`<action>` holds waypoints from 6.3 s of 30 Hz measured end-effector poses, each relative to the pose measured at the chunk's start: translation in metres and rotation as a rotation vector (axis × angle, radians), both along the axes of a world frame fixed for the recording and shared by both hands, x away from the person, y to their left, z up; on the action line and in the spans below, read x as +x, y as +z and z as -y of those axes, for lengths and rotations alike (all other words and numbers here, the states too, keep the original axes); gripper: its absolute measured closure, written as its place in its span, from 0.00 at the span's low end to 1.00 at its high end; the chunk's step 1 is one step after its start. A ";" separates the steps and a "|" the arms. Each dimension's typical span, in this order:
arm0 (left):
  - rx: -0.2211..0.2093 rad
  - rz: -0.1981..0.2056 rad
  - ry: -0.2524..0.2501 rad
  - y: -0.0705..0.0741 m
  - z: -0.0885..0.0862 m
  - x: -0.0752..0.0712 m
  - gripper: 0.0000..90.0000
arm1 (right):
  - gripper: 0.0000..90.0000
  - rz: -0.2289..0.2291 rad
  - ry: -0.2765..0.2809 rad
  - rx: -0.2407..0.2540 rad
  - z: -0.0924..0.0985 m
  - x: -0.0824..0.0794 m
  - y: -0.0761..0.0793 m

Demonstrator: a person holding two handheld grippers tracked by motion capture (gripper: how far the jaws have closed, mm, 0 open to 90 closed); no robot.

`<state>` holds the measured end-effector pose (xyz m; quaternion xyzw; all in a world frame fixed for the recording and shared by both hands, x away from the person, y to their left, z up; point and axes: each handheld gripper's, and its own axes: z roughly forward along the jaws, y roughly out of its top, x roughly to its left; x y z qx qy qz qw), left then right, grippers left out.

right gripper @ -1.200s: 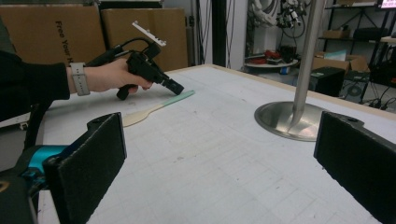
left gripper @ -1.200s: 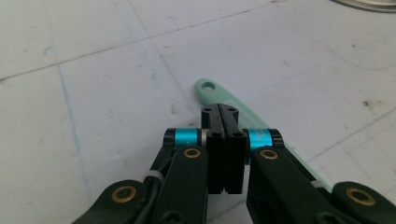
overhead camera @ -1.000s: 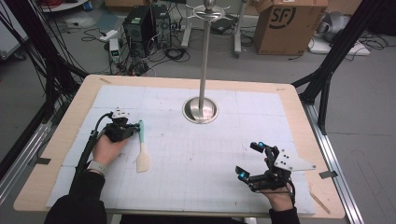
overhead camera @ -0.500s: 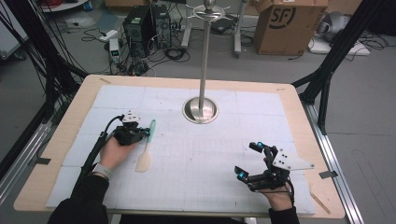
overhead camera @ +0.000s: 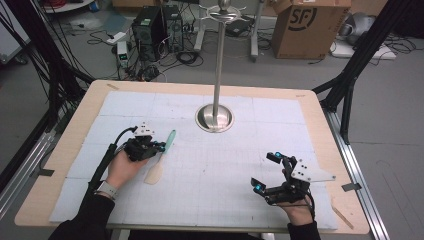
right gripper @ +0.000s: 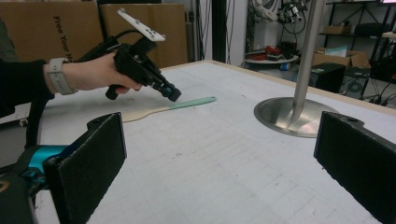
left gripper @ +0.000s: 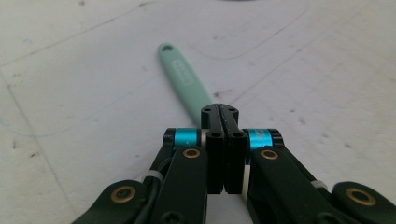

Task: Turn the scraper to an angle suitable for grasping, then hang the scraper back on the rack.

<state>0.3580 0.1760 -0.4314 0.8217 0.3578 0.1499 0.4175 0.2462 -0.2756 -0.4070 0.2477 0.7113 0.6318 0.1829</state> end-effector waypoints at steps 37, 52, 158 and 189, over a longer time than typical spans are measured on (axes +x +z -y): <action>0.074 -0.089 -0.065 -0.006 -0.045 -0.044 1.00 | 0.01 -0.006 -0.003 -0.016 -0.001 -0.003 -0.002; 0.022 -0.020 0.205 -0.004 -0.053 0.012 1.00 | 0.01 -0.011 0.000 -0.011 0.000 -0.002 -0.002; 0.189 -0.074 -0.453 0.046 -0.044 -0.048 0.20 | 0.01 -0.023 -0.010 -0.034 -0.003 -0.003 -0.005; 0.553 -0.269 -0.517 0.028 0.010 -0.010 0.53 | 0.01 -0.026 -0.008 -0.016 0.004 -0.004 -0.006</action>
